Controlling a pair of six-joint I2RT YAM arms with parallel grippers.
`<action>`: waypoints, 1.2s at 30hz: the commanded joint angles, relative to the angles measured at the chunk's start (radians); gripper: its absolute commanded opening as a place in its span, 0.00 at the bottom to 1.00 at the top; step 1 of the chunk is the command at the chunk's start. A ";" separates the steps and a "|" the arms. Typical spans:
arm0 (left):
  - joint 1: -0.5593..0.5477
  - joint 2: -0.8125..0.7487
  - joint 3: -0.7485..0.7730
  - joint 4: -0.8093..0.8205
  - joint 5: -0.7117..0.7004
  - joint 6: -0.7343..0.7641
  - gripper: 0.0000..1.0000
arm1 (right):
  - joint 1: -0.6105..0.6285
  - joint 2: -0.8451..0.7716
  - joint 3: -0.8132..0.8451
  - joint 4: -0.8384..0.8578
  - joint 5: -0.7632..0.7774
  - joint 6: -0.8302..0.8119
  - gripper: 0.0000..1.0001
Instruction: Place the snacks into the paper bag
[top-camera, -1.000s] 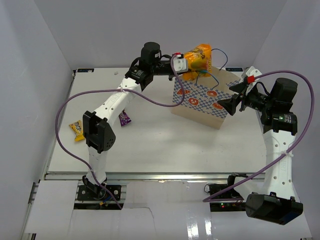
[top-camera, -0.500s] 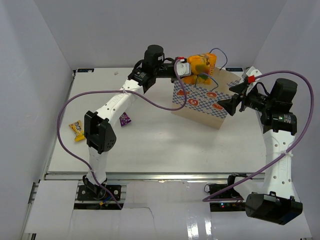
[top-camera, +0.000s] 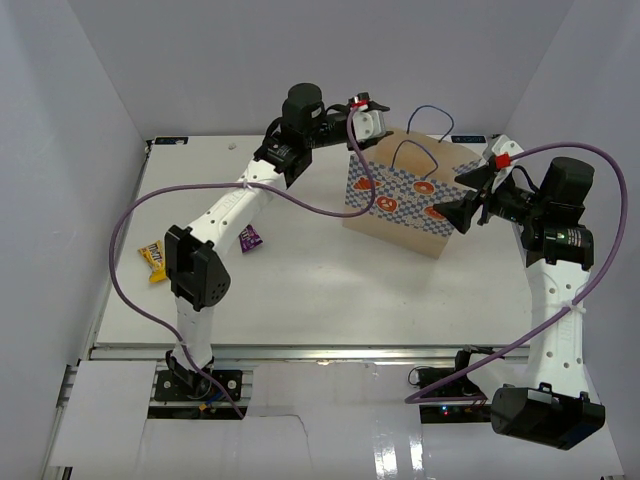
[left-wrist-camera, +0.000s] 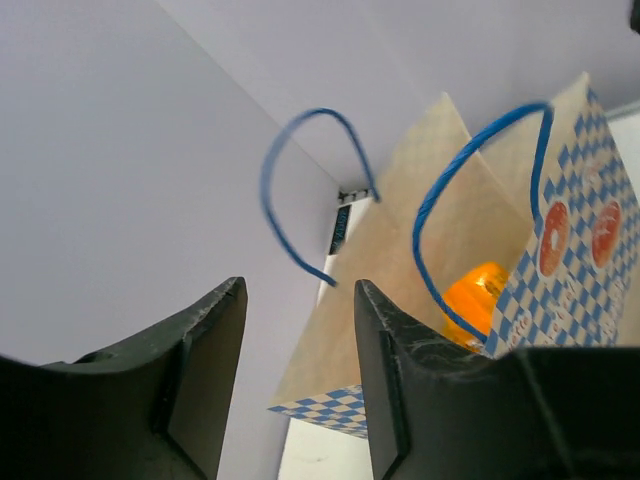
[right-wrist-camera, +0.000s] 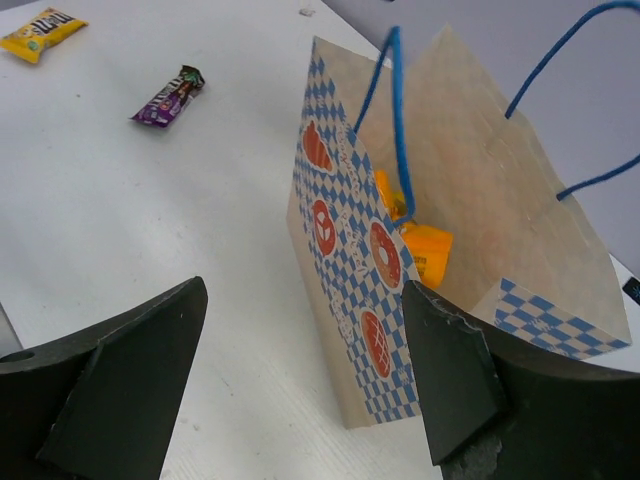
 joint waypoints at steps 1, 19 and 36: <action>-0.006 -0.152 -0.010 0.146 -0.094 -0.121 0.58 | 0.000 -0.010 0.023 -0.004 -0.116 -0.043 0.85; -0.004 -1.021 -0.733 -0.151 -0.658 -0.903 0.98 | 0.828 0.291 -0.010 0.068 0.479 0.040 0.80; -0.003 -1.325 -0.806 -0.508 -0.875 -1.306 0.98 | 1.123 1.295 0.799 0.288 1.022 0.779 0.93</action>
